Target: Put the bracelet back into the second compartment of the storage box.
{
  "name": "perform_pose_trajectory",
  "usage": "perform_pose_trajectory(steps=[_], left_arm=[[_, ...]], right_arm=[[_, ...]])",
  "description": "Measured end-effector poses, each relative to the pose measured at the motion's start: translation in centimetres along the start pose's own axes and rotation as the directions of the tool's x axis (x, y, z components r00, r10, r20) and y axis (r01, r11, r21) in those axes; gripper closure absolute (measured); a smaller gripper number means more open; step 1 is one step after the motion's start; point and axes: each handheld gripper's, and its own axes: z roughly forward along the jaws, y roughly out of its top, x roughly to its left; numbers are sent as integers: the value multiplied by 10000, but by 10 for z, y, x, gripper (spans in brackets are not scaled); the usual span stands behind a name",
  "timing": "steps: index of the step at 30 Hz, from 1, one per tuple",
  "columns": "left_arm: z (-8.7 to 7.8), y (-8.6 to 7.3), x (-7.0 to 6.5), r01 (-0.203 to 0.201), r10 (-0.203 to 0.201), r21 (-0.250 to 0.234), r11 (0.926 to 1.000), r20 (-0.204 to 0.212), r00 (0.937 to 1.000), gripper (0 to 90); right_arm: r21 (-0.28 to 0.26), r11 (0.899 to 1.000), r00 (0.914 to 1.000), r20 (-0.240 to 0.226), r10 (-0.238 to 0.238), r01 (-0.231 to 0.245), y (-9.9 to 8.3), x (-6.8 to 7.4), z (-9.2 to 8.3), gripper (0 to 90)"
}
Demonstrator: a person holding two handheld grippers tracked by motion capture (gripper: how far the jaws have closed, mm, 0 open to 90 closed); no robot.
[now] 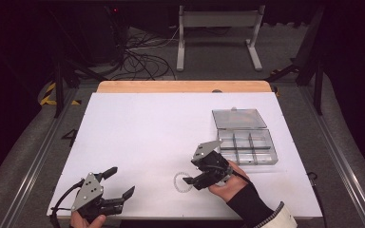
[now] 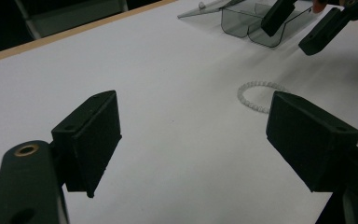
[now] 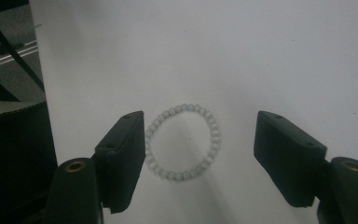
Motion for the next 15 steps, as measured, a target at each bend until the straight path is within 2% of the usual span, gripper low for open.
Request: perform_pose_trajectory(steps=[15], left_arm=[[0, 0, 0, 2, -2, -10, 10000, -2, 10000, 182]], right_arm=[[1202, 9927, 9993, 384, 21, -67, 9, -5, 26, 492]])
